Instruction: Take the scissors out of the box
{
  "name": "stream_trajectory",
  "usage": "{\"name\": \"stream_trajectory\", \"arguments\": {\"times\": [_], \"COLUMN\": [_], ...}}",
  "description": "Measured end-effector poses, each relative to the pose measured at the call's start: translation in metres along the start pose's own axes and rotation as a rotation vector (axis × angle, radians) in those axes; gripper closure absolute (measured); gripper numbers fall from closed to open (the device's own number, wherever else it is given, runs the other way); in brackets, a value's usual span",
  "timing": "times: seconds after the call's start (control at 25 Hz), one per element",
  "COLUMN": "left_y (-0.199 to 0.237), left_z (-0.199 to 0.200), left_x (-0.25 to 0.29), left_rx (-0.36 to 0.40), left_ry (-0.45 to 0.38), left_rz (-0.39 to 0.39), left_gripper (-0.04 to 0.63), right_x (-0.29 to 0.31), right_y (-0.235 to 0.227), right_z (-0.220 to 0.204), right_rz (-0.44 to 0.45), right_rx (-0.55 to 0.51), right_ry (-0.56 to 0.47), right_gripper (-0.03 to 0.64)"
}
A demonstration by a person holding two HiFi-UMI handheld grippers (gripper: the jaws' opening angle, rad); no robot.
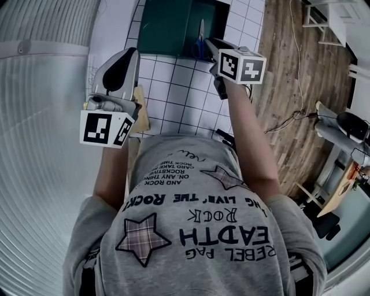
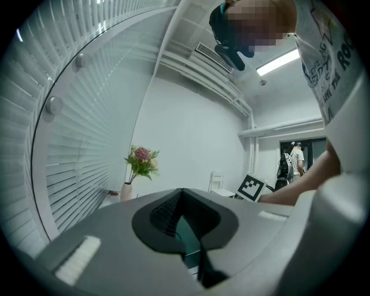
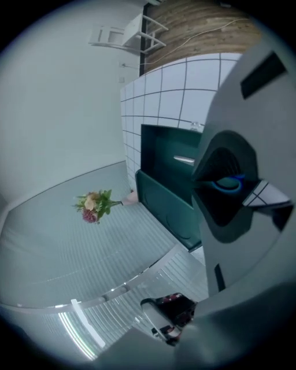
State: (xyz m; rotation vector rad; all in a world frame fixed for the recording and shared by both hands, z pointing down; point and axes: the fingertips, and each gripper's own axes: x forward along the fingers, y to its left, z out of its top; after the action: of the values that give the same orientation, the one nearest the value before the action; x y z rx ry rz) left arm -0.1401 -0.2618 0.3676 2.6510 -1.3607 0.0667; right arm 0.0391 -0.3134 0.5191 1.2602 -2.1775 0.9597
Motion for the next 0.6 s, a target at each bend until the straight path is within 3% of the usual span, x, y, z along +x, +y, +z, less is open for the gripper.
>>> {"name": "stream_trajectory", "arguments": {"times": [0.32,0.44,0.6], "left_y": [-0.002,-0.003,-0.005], "left_z": [0.001,0.001,0.002], "left_x": [0.001,0.001,0.001], "left_rx": [0.01,0.012,0.006], "left_ry": [0.0,0.0,-0.007], "left_rz": [-0.01,-0.017,-0.024], "left_gripper": [0.594,0.594,0.594], "right_x": [0.015,0.021,0.029], "right_y": [-0.005,-0.006,-0.004], "right_z": [-0.01,-0.013,-0.016], "right_rz": [-0.031,-0.052,-0.07], "right_rx": [0.04,0.035,0.014], "right_ry": [0.075,0.104,0.161], "right_gripper": [0.597,0.532,0.514]}}
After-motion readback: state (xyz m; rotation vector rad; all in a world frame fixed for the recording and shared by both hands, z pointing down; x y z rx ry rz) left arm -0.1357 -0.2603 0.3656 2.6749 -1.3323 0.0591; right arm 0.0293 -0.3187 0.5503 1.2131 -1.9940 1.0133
